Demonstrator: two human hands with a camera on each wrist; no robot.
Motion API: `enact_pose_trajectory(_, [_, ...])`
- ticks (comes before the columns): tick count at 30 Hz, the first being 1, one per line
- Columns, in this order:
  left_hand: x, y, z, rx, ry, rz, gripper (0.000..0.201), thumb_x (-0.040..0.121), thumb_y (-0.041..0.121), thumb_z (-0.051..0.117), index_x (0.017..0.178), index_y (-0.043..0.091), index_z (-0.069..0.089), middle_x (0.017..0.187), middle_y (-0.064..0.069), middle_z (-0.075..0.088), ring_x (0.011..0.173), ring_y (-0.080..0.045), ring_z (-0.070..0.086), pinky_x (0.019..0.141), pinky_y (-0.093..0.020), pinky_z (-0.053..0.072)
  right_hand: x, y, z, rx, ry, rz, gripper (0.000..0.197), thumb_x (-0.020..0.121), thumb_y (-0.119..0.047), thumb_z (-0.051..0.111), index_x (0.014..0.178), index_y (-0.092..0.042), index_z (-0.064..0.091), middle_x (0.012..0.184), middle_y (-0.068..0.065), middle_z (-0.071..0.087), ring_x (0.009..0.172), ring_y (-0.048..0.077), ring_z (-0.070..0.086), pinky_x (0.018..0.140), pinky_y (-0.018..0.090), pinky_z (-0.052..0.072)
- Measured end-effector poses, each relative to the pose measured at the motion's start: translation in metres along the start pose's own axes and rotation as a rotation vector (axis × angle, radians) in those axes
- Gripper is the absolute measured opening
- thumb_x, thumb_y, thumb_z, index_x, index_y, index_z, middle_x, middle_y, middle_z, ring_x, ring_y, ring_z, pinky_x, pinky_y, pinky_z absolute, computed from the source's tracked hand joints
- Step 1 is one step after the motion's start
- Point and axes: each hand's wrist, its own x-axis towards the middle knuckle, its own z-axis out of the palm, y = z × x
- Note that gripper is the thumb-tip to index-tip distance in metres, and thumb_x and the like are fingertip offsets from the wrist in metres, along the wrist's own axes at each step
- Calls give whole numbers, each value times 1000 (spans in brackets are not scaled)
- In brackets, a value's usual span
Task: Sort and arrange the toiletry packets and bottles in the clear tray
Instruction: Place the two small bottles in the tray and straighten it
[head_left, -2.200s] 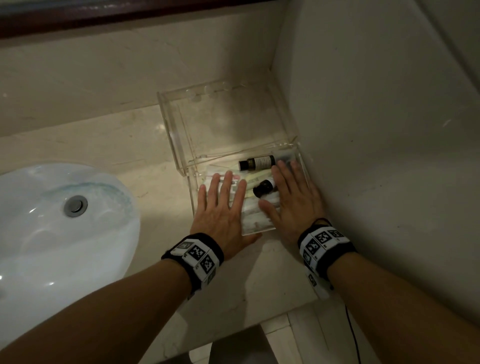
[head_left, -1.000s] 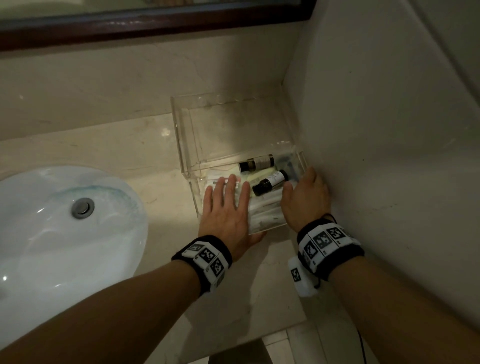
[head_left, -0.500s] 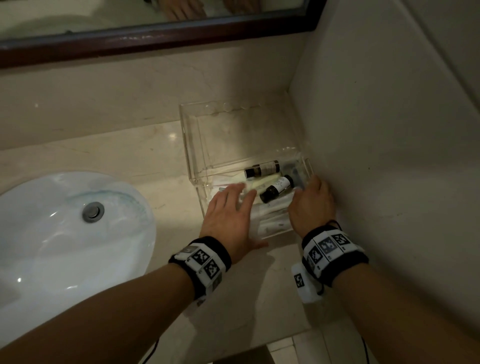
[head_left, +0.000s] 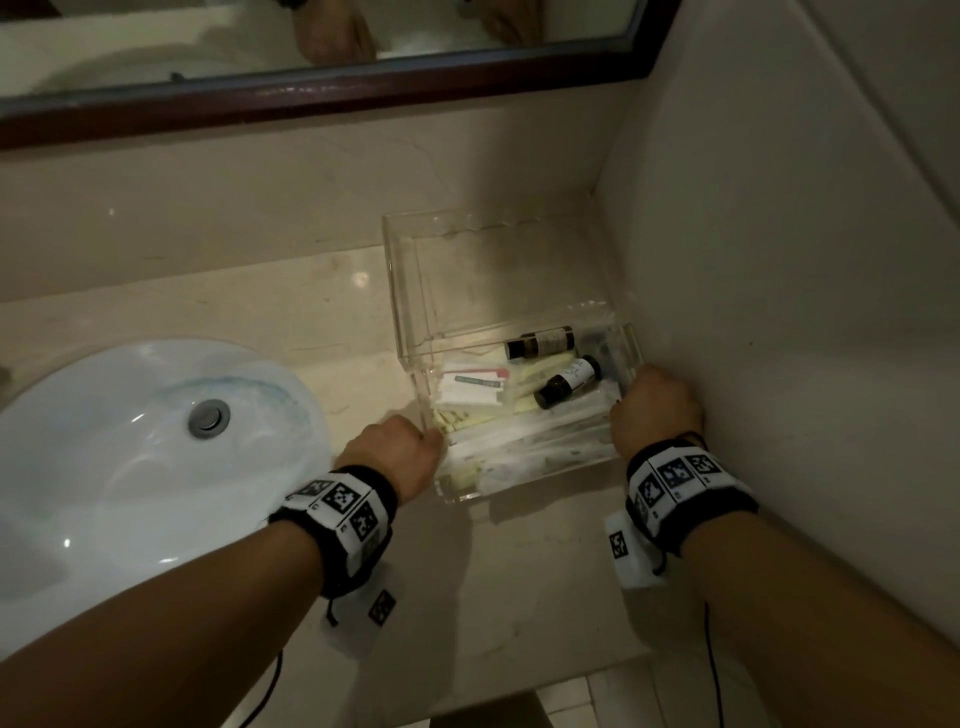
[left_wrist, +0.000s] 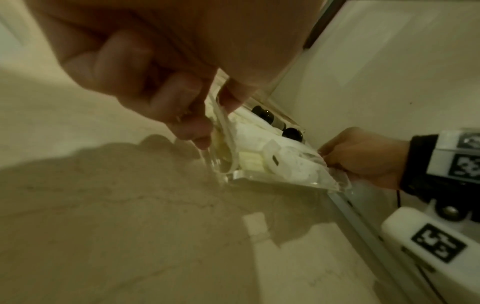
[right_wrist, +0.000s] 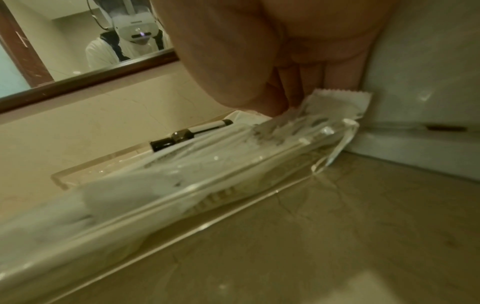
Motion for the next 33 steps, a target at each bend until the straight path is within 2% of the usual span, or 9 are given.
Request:
enact_pose_trajectory(2, [2,1,2,-39,-5,16,49,95,49,36,96,9,65,102,-16,66,87,-33,61,77,-33,48,2,1,1,-13,2,-7,14,93,-13,51,99,-2,58,101,18,65,89,34,65,64,33,47])
enact_pose_trajectory(6, [5,0,-3,7,93,37,50,100,47,32,92,11,66,97,-15,65,79,-30,54,72,-31,42,2,2,4,-32,1,-38,13,93,-10,50,99,-1,58,101,18,66,89,33,65,62,32,44])
enact_pose_trajectory(13, [21,-1,-16,14,160,48,47,99,45,32,86,12,63,97,-18,67,77,-31,52,70,-31,39,3,-3,3,-11,14,-39,16,92,-7,47,101,0,58,101,21,65,89,35,64,65,34,48])
enact_pose_trajectory(17, [26,-1,-20,-12,162,63,48,100,45,32,91,11,64,96,-17,66,85,-35,58,72,-33,41,7,-8,-3,6,21,-43,18,92,-6,44,102,0,58,103,21,64,90,36,63,70,38,52])
enact_pose_trajectory(22, [28,4,-30,-69,181,56,50,101,47,31,75,16,61,86,-14,69,83,-34,60,74,-34,47,18,-17,-6,27,42,-44,18,93,-6,44,102,1,59,103,22,64,91,36,63,69,37,50])
enact_pose_trajectory(24, [30,5,-33,-100,183,43,50,101,47,31,75,16,60,82,-13,70,83,-34,61,76,-35,49,20,-20,-7,51,41,-34,18,93,-5,44,102,1,59,102,22,64,91,37,63,70,38,51])
enact_pose_trajectory(28, [31,3,-33,-194,150,6,52,97,54,31,77,17,63,77,-10,72,76,-31,68,80,-38,55,22,-18,-2,169,30,-25,17,90,-4,47,100,3,58,99,22,65,86,36,63,61,32,44])
enact_pose_trajectory(31, [25,6,-33,-230,140,1,58,97,60,28,80,18,64,75,-9,73,75,-30,69,80,-41,56,23,-20,0,282,58,9,21,91,-12,50,101,4,59,98,22,66,85,36,63,61,31,42])
enact_pose_trajectory(33, [20,8,-33,-259,135,13,58,96,61,28,79,19,64,73,-8,73,73,-30,69,78,-40,56,21,-24,1,356,70,24,35,94,-30,50,105,2,58,100,21,66,87,36,63,64,32,45])
